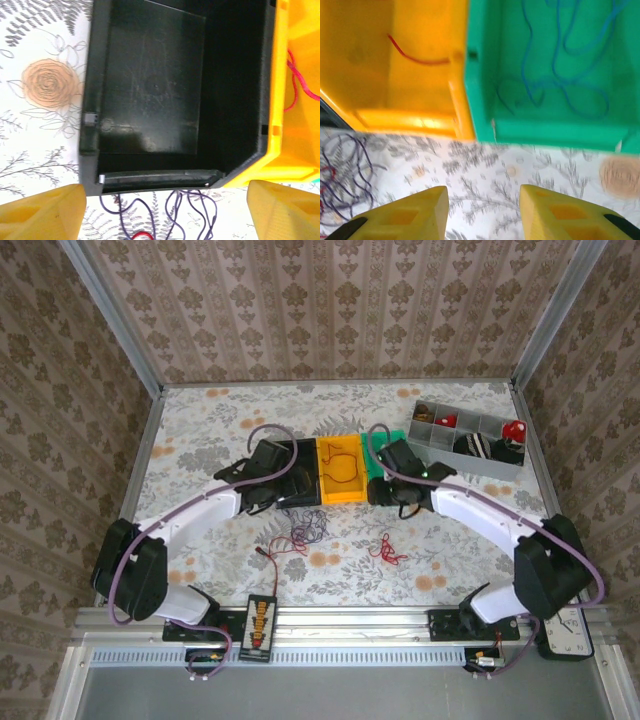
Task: Untangle the cables
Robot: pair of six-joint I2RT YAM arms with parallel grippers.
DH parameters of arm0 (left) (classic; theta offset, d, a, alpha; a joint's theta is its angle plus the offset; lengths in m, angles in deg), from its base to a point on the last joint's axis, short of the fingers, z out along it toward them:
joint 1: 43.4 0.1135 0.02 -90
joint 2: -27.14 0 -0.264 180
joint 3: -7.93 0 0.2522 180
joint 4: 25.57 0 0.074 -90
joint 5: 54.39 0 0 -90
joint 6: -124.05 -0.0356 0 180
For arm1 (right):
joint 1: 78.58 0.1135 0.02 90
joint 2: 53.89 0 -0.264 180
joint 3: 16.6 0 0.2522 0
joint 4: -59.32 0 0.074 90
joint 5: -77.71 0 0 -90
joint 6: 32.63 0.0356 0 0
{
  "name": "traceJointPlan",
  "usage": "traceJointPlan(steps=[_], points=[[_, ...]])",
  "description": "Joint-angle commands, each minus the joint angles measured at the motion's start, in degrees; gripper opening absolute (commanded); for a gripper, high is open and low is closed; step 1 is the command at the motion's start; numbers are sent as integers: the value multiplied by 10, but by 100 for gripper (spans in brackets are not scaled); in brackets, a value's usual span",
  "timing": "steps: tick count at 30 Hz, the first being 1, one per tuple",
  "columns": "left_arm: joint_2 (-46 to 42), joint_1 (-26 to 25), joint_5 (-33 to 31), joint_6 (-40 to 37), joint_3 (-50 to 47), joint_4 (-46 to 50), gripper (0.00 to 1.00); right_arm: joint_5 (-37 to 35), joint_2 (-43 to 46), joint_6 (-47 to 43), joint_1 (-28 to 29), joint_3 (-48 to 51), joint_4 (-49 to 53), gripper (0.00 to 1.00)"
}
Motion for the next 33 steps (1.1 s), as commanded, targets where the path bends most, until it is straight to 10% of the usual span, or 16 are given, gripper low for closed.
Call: traceJointPlan(steps=[1,25,33], points=[[18,-12,-6,-12,17,-9,84,-15,32,54,17,56,-4,41],[-17,-63,15,-164,36,6,84,41,-9,91,63,146,-34,26],[-5,-91,52,-228,50,-6,85,42,8,56,57,113,-8,0]])
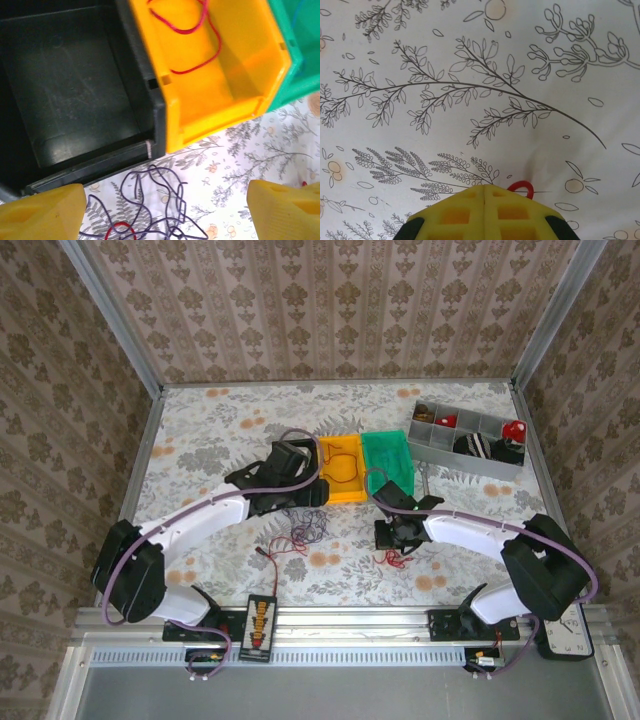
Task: Untangle the cables
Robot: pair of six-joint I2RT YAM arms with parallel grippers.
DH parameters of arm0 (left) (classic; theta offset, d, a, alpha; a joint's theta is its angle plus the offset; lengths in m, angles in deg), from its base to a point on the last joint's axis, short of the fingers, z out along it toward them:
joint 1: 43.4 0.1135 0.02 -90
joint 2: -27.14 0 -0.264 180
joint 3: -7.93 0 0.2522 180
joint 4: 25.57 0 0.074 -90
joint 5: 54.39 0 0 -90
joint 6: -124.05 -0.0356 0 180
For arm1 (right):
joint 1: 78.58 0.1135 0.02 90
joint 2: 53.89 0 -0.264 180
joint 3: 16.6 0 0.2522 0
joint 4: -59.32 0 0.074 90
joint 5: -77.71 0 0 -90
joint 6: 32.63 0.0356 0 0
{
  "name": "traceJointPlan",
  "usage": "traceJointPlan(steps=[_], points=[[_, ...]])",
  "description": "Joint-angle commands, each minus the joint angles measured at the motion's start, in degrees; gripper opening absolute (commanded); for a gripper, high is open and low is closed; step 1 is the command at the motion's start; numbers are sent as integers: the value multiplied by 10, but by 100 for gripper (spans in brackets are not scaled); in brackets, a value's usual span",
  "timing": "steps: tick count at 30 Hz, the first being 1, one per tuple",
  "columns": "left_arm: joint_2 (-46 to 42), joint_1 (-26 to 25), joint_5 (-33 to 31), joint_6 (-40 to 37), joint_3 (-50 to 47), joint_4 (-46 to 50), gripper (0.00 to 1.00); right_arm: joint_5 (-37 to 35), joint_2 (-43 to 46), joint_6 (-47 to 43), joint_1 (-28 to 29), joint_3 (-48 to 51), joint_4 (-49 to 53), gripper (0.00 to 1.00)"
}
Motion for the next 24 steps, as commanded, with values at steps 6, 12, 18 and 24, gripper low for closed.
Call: traceJointPlan(steps=[6,12,18,24], points=[[16,-41,79,-106,22,-13,85,44,18,-24,-32,-53,14,0],[32,-58,73,-109,16,-24,86,40,18,-31,-46,-76,36,5],[45,-60,30,-88,5,-23,86,6,77,8,-34,-10,72,37],[57,-60,28,-82,2,-32,87,3,109,27,1,40,77,39]])
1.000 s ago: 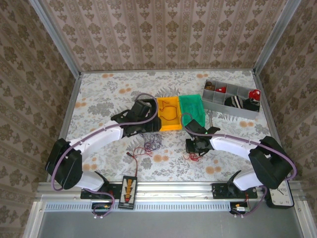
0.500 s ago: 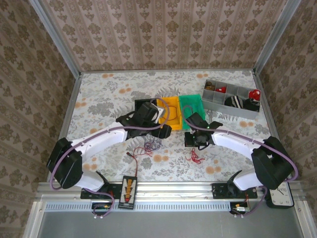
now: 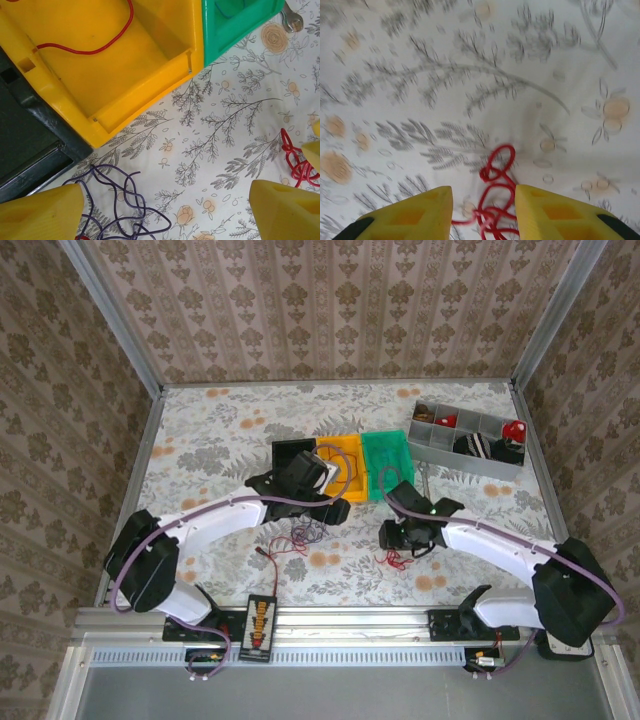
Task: Untangle the cables
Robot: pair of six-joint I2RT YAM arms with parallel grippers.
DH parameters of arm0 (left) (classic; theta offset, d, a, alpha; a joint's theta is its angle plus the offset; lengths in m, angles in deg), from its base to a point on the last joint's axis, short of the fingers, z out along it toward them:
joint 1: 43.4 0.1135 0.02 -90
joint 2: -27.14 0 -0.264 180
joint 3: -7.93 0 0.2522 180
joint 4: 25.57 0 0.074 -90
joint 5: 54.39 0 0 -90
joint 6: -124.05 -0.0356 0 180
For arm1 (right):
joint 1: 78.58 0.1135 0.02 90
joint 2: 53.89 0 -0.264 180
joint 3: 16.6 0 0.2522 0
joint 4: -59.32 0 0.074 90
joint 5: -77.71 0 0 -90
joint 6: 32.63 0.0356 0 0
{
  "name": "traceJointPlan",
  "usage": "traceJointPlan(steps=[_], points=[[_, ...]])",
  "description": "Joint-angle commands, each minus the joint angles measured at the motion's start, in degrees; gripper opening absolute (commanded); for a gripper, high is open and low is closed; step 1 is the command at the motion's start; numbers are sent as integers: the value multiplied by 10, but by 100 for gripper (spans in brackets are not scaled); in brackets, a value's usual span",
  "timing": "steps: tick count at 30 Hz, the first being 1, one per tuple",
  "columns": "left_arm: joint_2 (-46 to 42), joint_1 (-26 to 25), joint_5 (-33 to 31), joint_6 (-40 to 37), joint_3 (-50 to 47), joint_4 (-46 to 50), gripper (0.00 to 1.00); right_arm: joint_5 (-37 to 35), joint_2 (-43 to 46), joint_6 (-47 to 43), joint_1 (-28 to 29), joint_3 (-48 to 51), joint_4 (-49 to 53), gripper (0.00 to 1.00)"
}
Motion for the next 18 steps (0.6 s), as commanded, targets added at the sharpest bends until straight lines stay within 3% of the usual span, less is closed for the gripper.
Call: traceJointPlan(steps=[1,9,14,18], points=[[14,-4,-9,7,0,-7,87,-10,8,21,13,21,16,38],[32,-4,4,8,17,-8,87,5,-62,19,19,30,-52,28],[24,-4,4,5,10,-4,87,-11,-72,11,17,19,-52,4],[8,-3,26,1,-6,-22,87,20,-44,-7,-13,2,-47,0]])
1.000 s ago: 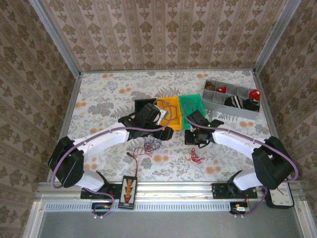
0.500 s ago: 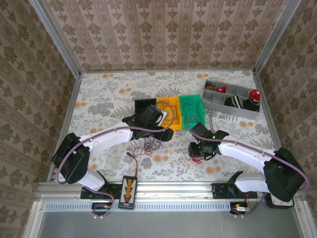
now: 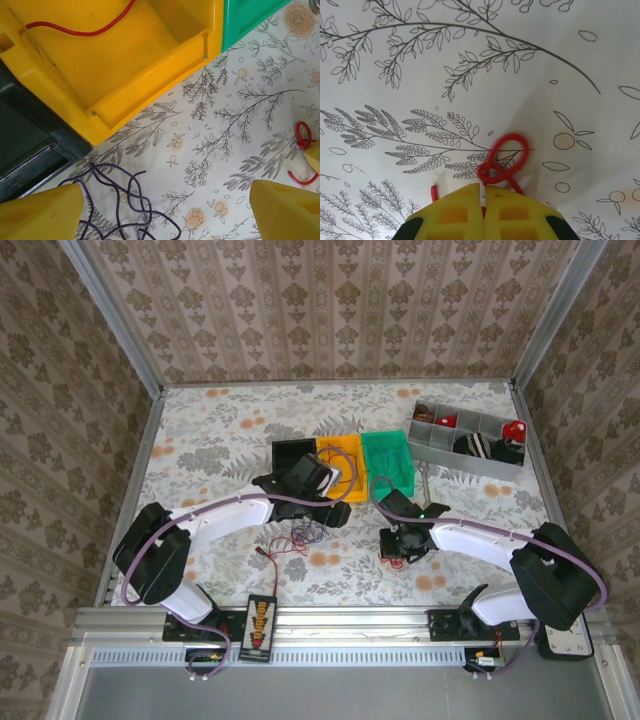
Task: Untangle the cables
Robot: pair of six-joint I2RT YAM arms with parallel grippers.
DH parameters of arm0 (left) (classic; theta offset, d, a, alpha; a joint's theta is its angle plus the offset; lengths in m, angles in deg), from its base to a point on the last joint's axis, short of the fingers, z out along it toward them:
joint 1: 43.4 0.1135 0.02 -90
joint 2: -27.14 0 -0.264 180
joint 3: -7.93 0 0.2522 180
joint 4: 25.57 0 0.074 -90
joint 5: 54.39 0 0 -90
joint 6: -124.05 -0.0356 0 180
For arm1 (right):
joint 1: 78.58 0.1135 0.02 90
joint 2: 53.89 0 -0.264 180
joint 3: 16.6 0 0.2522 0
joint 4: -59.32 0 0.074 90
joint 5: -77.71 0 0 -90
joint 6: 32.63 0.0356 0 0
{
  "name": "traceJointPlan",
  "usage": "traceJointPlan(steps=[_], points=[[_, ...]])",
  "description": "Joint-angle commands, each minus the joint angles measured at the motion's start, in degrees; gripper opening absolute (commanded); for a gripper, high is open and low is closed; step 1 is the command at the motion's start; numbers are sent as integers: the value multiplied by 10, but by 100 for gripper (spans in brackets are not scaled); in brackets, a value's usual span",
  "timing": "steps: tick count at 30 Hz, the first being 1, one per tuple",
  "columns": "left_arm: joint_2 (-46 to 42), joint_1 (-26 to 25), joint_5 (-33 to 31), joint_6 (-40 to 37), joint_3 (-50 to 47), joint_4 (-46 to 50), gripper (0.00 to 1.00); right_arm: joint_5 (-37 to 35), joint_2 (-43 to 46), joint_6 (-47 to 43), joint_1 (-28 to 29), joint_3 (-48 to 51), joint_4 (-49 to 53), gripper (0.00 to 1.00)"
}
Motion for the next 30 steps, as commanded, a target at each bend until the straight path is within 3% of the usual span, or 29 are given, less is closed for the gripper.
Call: traceJointPlan(steps=[1,7,13,15,19,25,30], points=[[-27,-4,30,0,-12,-28,87,35,26,-17,-34,-22,-2,0],[-42,-11,78,-22,-24,-68,85,144,49,-12,-102,-46,-30,0],[-36,-26,85,-44,-14,-71,82,211,45,8,-126,-75,-55,0],[-43,-25,50,-33,-17,-70,81,208,51,9,-126,-90,-58,0],[-94,-3,-84,27,-57,-85,83,201,30,12,-126,-144,-70,0],[-186,57,-259,154,-103,-20,85,174,-95,-3,-126,-273,-69,1],[-229,132,-232,190,-116,73,85,160,-219,-19,-124,-394,-59,2]])
